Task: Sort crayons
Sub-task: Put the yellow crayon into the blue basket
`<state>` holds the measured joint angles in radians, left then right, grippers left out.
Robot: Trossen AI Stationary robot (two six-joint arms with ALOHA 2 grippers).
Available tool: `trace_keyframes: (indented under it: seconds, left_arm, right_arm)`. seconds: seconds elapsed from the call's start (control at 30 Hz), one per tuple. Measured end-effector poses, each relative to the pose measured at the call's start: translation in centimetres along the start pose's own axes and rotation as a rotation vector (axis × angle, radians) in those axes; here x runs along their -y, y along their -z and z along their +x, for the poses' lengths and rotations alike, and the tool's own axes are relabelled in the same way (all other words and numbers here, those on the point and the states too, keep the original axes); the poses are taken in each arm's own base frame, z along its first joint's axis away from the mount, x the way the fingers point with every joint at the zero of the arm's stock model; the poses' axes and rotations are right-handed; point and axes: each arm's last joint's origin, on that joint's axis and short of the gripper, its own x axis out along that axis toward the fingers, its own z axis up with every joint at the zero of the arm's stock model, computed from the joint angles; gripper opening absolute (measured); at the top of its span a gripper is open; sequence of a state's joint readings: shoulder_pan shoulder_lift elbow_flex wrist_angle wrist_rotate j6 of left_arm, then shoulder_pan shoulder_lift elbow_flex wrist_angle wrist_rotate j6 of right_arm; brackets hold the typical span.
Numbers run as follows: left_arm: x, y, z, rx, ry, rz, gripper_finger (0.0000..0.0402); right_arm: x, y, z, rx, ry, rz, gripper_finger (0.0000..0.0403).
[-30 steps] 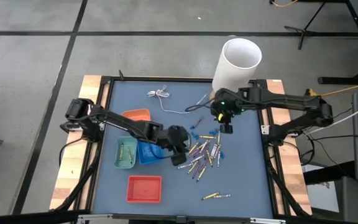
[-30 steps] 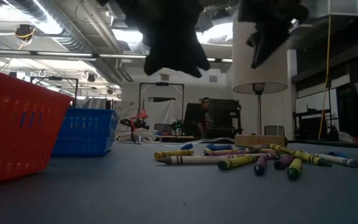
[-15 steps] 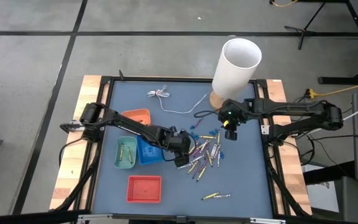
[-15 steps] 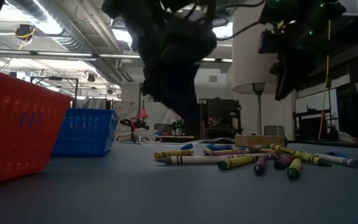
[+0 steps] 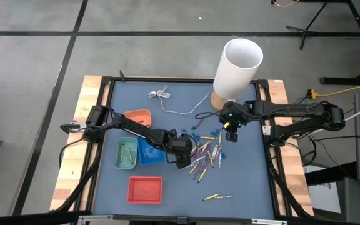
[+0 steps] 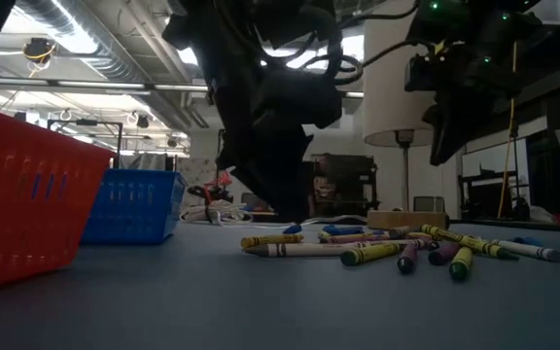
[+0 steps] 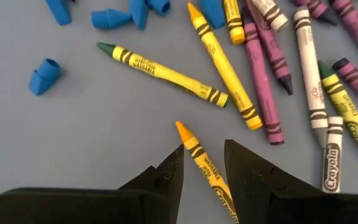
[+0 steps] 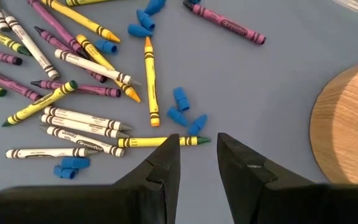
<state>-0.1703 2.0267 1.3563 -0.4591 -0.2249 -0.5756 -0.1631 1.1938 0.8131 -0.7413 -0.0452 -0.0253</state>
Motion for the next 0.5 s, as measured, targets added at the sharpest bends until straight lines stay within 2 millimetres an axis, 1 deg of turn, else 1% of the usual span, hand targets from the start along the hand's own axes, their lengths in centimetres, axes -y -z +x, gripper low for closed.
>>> trace_keyframes:
  seconds: [0.33, 0.5]
  left_arm:
    - [0.1, 0.7, 1.8, -0.037, -0.012, -0.039, 0.01]
    - [0.1, 0.8, 1.9, -0.048, -0.006, -0.04, 0.01]
  right_arm:
    - [0.0, -0.1, 0.0, 0.013, 0.0, -0.002, 0.0104]
    - [0.0, -0.2, 0.0, 0.015, 0.001, -0.002, 0.0104]
